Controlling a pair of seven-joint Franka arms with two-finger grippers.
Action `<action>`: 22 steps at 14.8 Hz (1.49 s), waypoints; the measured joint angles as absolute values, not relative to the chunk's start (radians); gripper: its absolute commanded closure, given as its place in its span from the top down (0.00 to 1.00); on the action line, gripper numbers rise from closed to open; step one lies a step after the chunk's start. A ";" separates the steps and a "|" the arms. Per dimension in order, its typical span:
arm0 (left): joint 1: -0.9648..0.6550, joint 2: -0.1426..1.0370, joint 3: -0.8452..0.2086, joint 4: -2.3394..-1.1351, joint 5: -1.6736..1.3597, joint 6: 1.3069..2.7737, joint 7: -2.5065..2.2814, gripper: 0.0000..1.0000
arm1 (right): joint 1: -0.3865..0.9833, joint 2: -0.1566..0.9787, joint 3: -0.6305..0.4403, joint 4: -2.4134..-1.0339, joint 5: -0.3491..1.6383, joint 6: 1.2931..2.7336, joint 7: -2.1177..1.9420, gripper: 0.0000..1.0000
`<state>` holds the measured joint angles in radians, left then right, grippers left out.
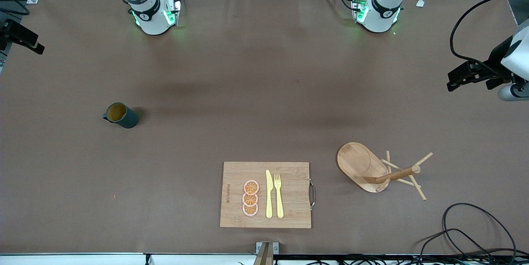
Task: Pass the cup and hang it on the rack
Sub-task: 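Reach the right gripper toward the teal mug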
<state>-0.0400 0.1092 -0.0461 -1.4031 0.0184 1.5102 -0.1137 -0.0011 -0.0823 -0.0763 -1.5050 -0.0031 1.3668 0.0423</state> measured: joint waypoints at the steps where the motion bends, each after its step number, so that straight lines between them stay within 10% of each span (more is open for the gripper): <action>1: -0.040 0.109 -0.046 -1.403 0.018 1.510 -0.114 1.00 | -0.001 -0.082 -0.076 -1.505 -0.003 1.368 0.035 1.00; 17: -0.039 0.109 -0.046 -1.403 0.018 1.510 -0.114 1.00 | -0.003 -0.076 -0.079 -1.509 -0.003 1.367 -0.041 1.00; 22: -0.039 0.109 -0.046 -1.404 0.018 1.510 -0.114 1.00 | -0.003 0.084 -0.080 -1.531 -0.002 1.462 -0.049 1.00</action>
<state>-0.0391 0.1094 -0.0460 -1.4038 0.0184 1.5102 -0.1136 -0.0033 0.0836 -0.0800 -1.5305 -0.0024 1.4619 -0.0491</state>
